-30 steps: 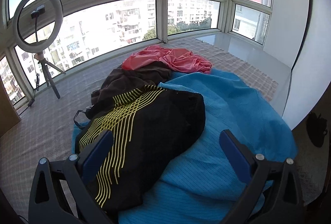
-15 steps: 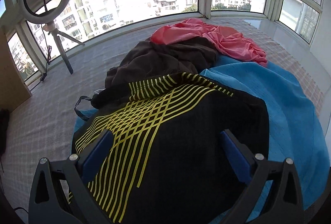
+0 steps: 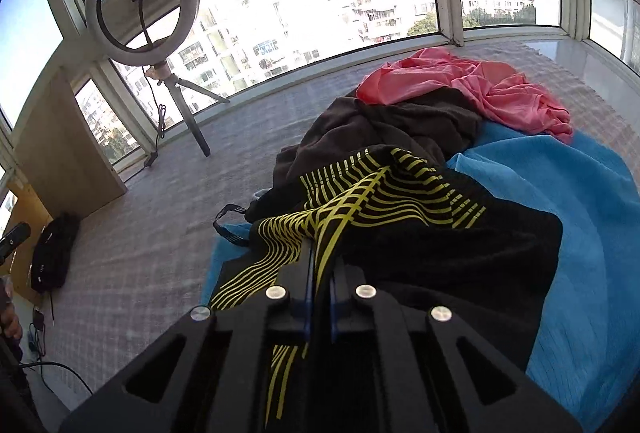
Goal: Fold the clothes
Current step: 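Grasp the black jacket with yellow stripes with the right gripper, then lift the black jacket with the right gripper and lay it on the bed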
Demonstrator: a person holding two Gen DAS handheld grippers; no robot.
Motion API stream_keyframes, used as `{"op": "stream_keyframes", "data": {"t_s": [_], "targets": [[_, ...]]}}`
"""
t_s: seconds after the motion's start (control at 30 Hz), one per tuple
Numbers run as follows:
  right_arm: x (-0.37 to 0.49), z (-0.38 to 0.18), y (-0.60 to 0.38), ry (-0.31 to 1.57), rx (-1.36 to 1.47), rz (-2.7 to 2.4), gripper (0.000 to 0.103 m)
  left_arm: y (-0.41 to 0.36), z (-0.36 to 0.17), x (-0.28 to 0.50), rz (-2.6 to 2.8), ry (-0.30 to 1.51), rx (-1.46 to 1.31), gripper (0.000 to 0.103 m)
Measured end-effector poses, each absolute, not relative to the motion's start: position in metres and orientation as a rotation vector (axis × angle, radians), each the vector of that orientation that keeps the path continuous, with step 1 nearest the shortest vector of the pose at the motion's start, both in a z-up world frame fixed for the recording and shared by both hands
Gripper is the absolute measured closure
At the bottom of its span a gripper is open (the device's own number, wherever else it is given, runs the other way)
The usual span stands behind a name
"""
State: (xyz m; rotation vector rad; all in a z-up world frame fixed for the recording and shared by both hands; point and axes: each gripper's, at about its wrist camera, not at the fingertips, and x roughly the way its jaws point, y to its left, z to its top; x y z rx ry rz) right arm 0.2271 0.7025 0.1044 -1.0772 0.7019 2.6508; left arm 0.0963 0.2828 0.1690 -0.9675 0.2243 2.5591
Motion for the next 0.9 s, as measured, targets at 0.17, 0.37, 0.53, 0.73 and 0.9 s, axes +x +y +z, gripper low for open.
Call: {"op": "stream_keyframes", "data": {"t_s": [0.17, 0.37, 0.53, 0.73, 0.9], "targets": [[0.228, 0.130, 0.682, 1.076, -0.917, 2.741, 0.098, 0.227, 0.173, 0.090, 2.605, 0.181, -0.967, 0.006], [0.193, 0.179, 0.571, 1.166, -0.840, 2.917, 0.098, 0.147, 0.184, 0.088, 2.649, 0.151, -0.926, 0.006], [0.149, 0.217, 0.448, 1.060, -0.864, 3.087, 0.098, 0.072, 0.200, 0.080, 2.703, 0.149, -0.889, 0.006], [0.059, 0.196, 0.278, 0.987, -1.141, 3.146, 0.093, -0.005, 0.202, 0.055, 2.752, 0.146, -0.934, 0.006], [0.017, 0.135, 0.195, 1.152, -1.800, 2.965, 0.091, -0.046, 0.179, 0.033, 2.728, 0.125, -1.060, 0.006]]}}
